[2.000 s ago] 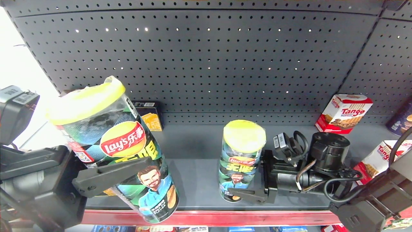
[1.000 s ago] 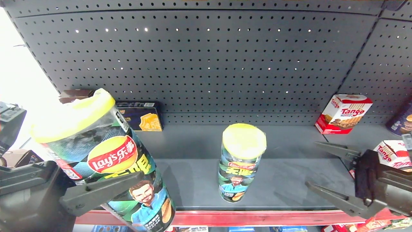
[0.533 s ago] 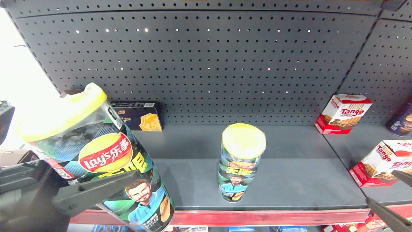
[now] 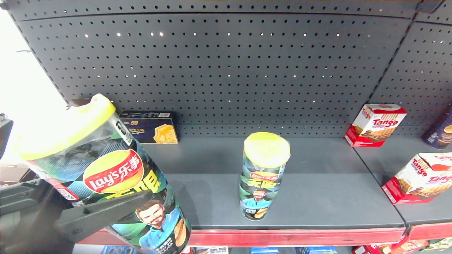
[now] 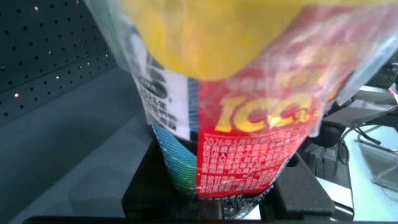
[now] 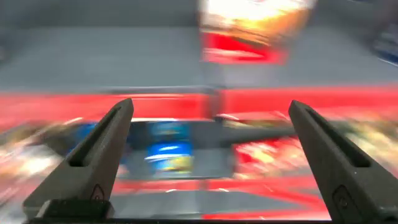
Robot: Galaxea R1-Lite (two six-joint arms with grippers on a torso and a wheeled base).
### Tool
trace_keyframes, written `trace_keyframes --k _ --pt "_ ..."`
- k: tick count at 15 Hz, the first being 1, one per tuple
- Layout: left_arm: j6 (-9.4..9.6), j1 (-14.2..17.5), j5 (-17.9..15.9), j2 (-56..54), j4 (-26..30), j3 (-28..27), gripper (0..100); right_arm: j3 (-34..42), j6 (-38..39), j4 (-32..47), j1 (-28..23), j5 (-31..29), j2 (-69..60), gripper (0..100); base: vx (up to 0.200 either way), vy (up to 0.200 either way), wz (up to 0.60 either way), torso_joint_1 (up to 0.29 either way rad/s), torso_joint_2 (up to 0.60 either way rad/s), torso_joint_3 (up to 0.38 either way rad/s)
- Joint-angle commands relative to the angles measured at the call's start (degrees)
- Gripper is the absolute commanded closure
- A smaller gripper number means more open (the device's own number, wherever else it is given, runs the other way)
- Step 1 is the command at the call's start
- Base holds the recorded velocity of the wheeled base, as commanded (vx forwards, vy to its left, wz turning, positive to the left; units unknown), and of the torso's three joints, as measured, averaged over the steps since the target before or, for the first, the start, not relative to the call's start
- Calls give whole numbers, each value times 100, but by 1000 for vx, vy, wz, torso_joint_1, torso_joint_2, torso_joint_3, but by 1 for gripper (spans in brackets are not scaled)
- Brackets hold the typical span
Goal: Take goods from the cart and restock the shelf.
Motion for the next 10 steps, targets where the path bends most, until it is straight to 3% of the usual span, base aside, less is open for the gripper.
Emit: trace_keyframes --k 1,3,4,6,7,8,9,10 --pt "1 -3 -2 1 -4 11 100 143 127 -12 -37 -225 -293 0 0 0 0 0 0 0" --pt "1 14 7 -25 5 38 100 143 -128 -21 -37 -102 -293 0 0 0 0 0 0 0" --pt "-8 23 15 -43 5 82 100 143 -321 -3 -37 293 -293 0 0 0 0 0 0 0" --pt "10 14 7 -157 5 257 100 143 -93 -3 -37 408 -293 0 0 0 0 0 0 0" --pt "10 -3 7 -175 5 284 100 143 13 -3 -37 276 -293 0 0 0 0 0 0 0" --pt "10 -38 -2 -289 14 284 100 125 267 41 -37 -744 -293 0 0 0 0 0 0 0" --pt "10 -65 -2 -298 22 266 100 125 285 23 -37 -480 -293 0 0 0 0 0 0 0" --pt "1 -117 -11 -298 31 231 100 134 223 -3 -37 214 -293 0 0 0 0 0 0 0"
